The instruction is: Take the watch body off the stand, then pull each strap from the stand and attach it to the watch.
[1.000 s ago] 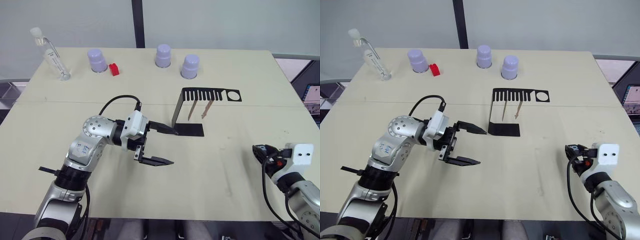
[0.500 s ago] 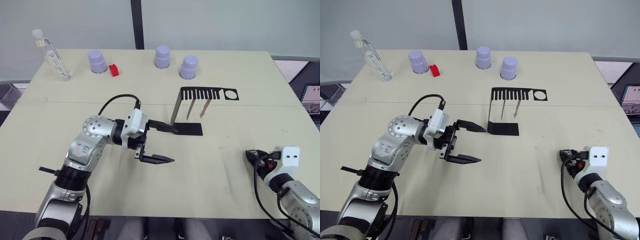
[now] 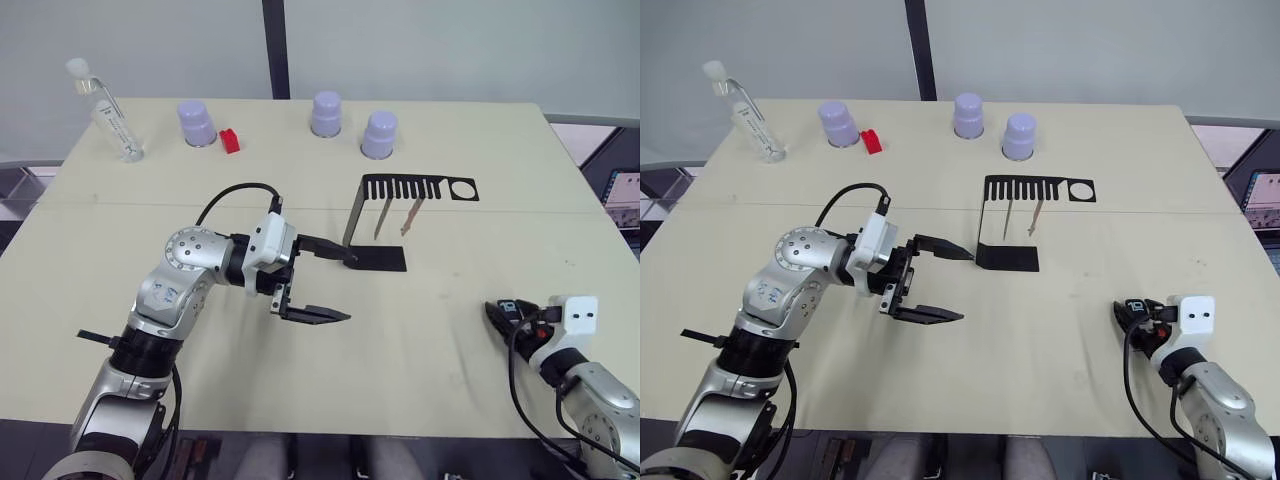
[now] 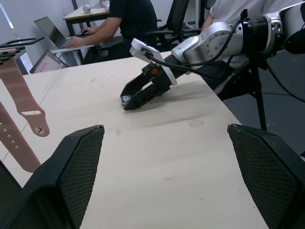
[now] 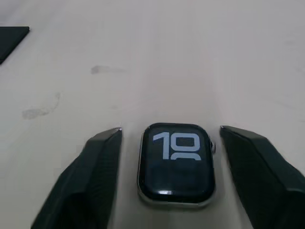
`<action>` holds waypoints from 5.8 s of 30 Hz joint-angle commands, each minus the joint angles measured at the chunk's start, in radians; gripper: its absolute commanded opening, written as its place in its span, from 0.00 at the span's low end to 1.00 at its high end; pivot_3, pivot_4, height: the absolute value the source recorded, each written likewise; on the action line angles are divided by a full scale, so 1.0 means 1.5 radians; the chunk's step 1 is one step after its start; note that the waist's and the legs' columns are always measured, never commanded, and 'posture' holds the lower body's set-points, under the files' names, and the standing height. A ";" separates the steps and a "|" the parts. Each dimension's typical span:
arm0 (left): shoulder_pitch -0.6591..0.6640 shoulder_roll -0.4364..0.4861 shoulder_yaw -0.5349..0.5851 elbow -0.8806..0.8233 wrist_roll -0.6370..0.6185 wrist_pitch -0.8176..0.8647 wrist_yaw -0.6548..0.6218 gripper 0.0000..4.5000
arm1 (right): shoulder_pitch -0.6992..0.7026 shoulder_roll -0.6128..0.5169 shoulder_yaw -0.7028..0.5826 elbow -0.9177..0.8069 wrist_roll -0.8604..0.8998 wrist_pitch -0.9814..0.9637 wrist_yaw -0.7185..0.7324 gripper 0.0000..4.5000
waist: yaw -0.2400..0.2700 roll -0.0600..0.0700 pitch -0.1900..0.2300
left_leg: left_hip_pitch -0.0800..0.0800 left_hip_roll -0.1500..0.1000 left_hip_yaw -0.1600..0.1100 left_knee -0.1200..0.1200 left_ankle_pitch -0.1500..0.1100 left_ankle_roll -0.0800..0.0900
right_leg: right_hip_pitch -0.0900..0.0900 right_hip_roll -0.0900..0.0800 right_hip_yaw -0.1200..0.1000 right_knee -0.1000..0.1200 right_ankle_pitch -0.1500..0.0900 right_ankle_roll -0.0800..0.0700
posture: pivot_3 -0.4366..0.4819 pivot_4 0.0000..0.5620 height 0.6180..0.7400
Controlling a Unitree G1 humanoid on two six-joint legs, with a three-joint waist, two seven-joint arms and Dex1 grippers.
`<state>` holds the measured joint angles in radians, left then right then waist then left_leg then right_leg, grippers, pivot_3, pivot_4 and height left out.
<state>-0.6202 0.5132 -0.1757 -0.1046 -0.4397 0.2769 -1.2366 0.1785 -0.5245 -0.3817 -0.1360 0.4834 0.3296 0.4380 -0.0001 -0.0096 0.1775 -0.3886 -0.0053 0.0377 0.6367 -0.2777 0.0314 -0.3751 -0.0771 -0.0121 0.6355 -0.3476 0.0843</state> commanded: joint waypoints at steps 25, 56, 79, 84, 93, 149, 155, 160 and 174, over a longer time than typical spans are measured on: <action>0.119 0.131 0.135 0.000 0.009 0.077 0.136 1.00 | 0.362 -0.063 -0.359 -0.419 0.438 0.139 0.077 0.99 | -0.002 0.000 0.000 | 0.001 0.000 0.000 -0.006 -0.003 -0.004 | 0.000 -0.002 0.001 -0.007 0.000 -0.002 | 0.48 0.27 0.99; 0.030 -0.251 -0.008 0.074 0.230 0.035 0.545 1.00 | -0.052 -0.164 0.091 -0.530 0.457 0.171 -0.202 0.99 | 0.016 -0.002 0.001 | -0.005 0.000 0.000 0.007 -0.002 0.003 | 0.000 0.000 0.000 -0.005 0.003 0.005 | 0.48 0.27 0.99; -0.084 -0.299 -0.002 0.290 0.280 -0.115 0.577 0.50 | -0.063 -0.149 0.108 -0.506 0.383 0.188 -0.188 1.00 | 0.016 -0.002 0.001 | -0.006 0.000 0.000 0.008 -0.002 0.003 | 0.000 0.000 -0.001 -0.005 0.003 0.005 | 0.48 0.27 0.99; -0.092 -0.314 0.000 0.317 0.275 -0.136 0.574 0.21 | -0.058 -0.148 0.105 -0.510 0.374 0.189 -0.189 1.00 | 0.016 -0.002 0.001 | -0.006 0.000 0.000 0.008 -0.002 0.003 | 0.000 0.000 -0.001 -0.005 0.003 0.005 | 0.48 0.27 0.99; -0.091 -0.336 0.015 0.328 0.294 -0.166 0.640 0.01 | -0.059 -0.153 0.113 -0.523 0.349 0.196 -0.198 1.00 | 0.016 -0.002 0.001 | -0.006 0.000 0.000 0.008 -0.002 0.003 | 0.000 0.000 -0.001 -0.005 0.003 0.005 | 0.48 0.27 0.99; -0.061 -0.353 0.018 0.316 0.311 -0.156 0.684 0.00 | -0.325 -0.038 0.276 -0.568 -0.088 0.466 -0.213 0.01 | 0.015 -0.002 0.000 | -0.013 -0.001 0.002 0.009 0.000 0.000 | -0.011 -0.001 0.000 0.006 0.003 0.005 | 0.48 0.27 0.99; -0.043 -0.309 0.033 0.247 0.267 -0.125 0.598 0.40 | -0.231 -0.055 0.161 -0.580 -0.008 0.434 -0.104 0.00 | 0.012 -0.002 0.000 | -0.012 -0.001 0.002 0.008 0.000 -0.001 | -0.011 0.000 0.000 0.006 0.003 0.004 | 0.48 0.27 0.99; -0.005 -0.214 0.081 0.113 0.180 0.005 0.501 0.90 | -0.193 -0.073 0.088 -0.540 0.038 0.398 -0.033 0.00 | 0.003 -0.002 0.000 | -0.012 -0.001 0.002 0.008 0.000 -0.001 | -0.011 0.000 0.001 0.006 0.003 0.004 | 0.48 0.27 0.99; -0.042 0.047 0.142 0.047 -0.199 0.377 0.057 0.98 | -0.274 -0.033 0.054 -0.359 0.350 0.401 0.098 0.00 | 0.003 -0.002 0.000 | -0.011 -0.001 0.000 0.009 0.000 -0.001 | -0.009 -0.002 0.000 0.004 0.002 0.003 | 0.48 0.27 0.99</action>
<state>-0.6631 0.6034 0.0498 0.0109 -0.6756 0.7998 -1.1309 -0.2183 -0.5741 -0.2953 -0.6724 0.9295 0.9252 0.5478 0.0040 -0.0127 0.1780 -0.4055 -0.0068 0.0372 0.6501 -0.2775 0.0308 -0.3884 -0.0801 -0.0125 0.6400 -0.3445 0.0887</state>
